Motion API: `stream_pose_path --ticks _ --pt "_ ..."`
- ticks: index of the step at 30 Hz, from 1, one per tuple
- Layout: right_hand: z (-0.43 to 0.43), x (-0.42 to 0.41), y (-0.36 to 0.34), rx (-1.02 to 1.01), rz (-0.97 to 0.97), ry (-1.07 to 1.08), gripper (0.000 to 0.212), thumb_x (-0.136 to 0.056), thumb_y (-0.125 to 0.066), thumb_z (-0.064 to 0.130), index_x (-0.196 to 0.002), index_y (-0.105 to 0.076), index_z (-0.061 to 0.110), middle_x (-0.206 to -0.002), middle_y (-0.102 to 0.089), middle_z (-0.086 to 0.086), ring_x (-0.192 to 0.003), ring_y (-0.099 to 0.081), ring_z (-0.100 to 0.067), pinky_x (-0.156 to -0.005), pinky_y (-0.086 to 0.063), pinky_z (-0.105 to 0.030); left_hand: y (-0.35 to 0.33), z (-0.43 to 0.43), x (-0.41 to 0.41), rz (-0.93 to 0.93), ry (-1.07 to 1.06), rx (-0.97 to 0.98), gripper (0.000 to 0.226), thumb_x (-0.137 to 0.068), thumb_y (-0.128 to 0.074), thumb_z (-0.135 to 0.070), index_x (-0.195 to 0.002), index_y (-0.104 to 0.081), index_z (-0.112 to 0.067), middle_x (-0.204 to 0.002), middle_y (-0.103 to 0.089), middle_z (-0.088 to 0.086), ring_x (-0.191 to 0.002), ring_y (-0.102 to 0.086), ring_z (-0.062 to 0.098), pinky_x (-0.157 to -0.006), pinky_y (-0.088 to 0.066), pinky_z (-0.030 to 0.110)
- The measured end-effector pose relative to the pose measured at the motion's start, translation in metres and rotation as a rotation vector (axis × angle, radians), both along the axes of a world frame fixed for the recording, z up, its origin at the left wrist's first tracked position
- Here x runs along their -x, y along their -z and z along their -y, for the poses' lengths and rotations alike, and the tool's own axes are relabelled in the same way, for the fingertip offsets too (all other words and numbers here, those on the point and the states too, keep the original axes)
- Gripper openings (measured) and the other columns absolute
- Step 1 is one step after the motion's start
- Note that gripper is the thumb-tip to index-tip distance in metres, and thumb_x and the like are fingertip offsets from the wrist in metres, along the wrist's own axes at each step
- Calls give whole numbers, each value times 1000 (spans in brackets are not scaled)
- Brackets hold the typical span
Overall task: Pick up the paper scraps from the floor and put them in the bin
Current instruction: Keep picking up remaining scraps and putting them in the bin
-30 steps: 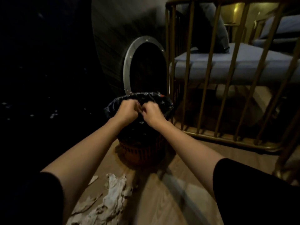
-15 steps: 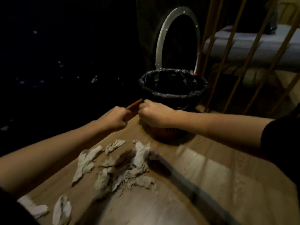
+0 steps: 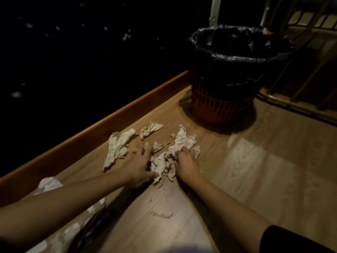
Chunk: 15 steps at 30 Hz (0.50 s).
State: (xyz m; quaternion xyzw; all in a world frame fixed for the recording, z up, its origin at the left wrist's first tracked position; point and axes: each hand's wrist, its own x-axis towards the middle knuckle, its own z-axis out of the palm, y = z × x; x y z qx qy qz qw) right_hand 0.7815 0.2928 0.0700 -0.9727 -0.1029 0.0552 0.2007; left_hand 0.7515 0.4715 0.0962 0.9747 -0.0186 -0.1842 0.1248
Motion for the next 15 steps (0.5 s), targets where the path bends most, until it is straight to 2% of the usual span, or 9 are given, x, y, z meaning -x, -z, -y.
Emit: stream_pose_path --ticks 2,4,5,7,8,9,12,14,15 --pt "0 9 11 -24 129 -43 22 -86 -47 -4 -99 -61 6 -112 -55 -12 -109 -44 -30 -83 -43 -36 6 2 -8 23 -8 7 109 -70 -66 -59 -142 14 -39 -157 17 7 -143 -5 37 -115 -20 51" --pt "3 13 19 -48 164 -120 21 -78 -50 -12 -87 -62 3 -101 -58 -15 -99 -48 -31 -75 -44 -37 10 1 -18 51 24 -55 99 -71 -67 -56 -143 -3 -35 -155 -8 11 -136 -25 36 -110 -32 48" --pt "7 14 21 -71 162 -151 20 -75 -50 -14 -82 -62 2 -97 -59 -15 -95 -50 -31 -74 -44 -38 12 0 -21 63 54 -71 87 -72 -68 -52 -141 -18 -30 -146 -26 11 -126 -35 31 -103 -39 43" --pt "16 9 18 -148 111 -163 19 -75 -48 -13 -72 -61 1 -86 -61 -15 -84 -53 -27 -73 -47 -39 10 1 -24 81 89 -13 45 -78 -67 -34 -117 -47 -20 -119 -47 7 -101 -46 21 -82 -44 30" --pt "21 5 12 -207 86 -130 21 -77 -48 -12 -69 -61 2 -81 -61 -13 -79 -54 -25 -71 -48 -38 8 2 -24 89 89 24 26 -80 -66 -22 -102 -52 -18 -110 -51 6 -92 -48 18 -74 -44 27" --pt "27 0 5 -261 59 -84 22 -80 -49 -9 -69 -63 3 -79 -62 -11 -76 -55 -21 -70 -49 -35 6 3 -21 91 90 47 17 -80 -64 -12 -94 -54 -17 -103 -53 6 -87 -50 17 -70 -46 27" --pt "40 -12 -25 -325 11 24 20 -84 -53 -3 -83 -70 8 -83 -63 1 -79 -58 -12 -69 -46 -21 3 0 -10 133 95 105 15 -79 -63 -2 -87 -59 -14 -87 -56 1 -80 -54 15 -65 -50 24" --pt "49 -11 -40 -345 61 53 21 -83 -54 -3 -82 -70 11 -80 -63 1 -76 -57 -11 -59 -39 -9 -1 -7 -2 196 62 167 16 -78 -63 -3 -80 -58 -18 -79 -56 -3 -74 -53 12 -58 -42 18" --pt "53 -6 -45 -361 91 58 22 -83 -54 -3 -83 -69 13 -81 -63 0 -77 -57 -12 -58 -38 -8 -5 -12 1 232 45 196 16 -78 -64 -4 -79 -58 -19 -77 -55 -6 -72 -52 8 -56 -39 15"
